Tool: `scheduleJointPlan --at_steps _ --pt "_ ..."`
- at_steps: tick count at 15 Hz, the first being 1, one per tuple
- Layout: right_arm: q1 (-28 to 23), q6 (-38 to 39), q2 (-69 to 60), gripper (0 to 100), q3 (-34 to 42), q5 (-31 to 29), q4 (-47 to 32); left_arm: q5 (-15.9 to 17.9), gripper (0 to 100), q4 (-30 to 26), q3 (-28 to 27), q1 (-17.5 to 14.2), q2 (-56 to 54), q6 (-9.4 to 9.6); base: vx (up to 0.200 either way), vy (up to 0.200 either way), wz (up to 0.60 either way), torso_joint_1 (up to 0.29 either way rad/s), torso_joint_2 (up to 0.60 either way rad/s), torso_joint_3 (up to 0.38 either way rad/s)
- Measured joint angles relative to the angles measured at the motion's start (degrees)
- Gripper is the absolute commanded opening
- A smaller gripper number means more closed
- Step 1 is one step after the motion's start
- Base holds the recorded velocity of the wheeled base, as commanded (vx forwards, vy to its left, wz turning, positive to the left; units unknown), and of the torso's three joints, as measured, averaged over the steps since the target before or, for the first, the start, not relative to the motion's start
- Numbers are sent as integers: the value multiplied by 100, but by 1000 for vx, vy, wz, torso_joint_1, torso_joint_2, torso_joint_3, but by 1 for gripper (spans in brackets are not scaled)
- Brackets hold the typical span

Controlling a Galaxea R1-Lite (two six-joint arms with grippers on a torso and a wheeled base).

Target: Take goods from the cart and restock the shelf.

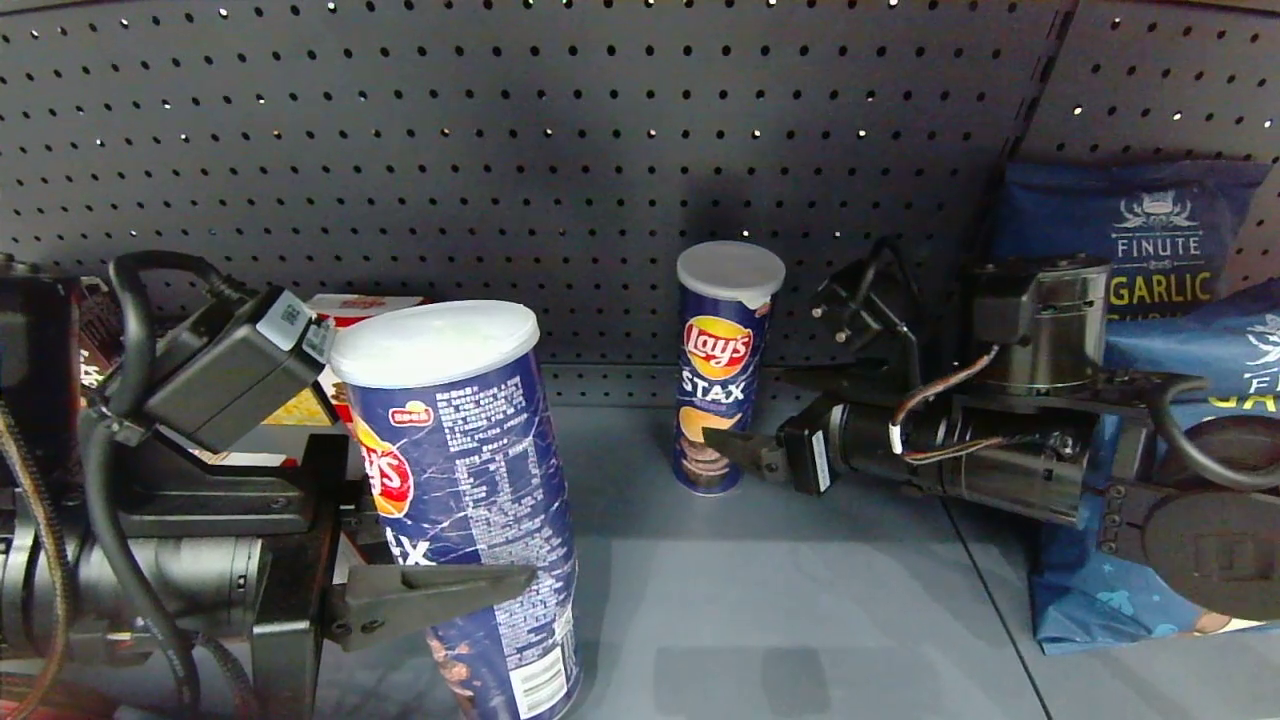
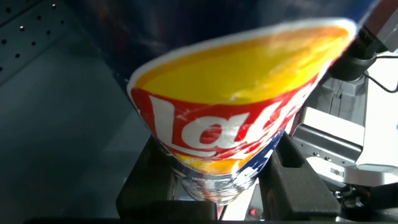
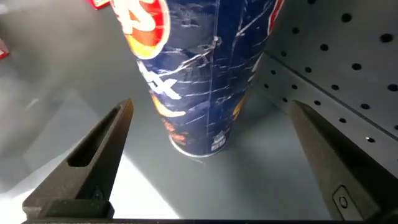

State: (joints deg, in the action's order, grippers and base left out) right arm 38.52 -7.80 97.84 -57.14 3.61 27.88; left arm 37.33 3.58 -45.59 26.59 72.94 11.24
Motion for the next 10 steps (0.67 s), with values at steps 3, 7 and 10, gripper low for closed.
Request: scheduleJointPlan --at_steps 3,7,10 --pt "-33 1 177 100 -107 13 26 2 0 0 6 -5 0 0 0 0 0 0 0 0" --pt "-32 1 393 100 -284 16 26 4 0 0 6 -5 0 2 0 0 0 0 0 0" --pt "-32 1 572 100 -380 22 48 2 0 -2 6 -11 0 -2 0 0 0 0 0 0"
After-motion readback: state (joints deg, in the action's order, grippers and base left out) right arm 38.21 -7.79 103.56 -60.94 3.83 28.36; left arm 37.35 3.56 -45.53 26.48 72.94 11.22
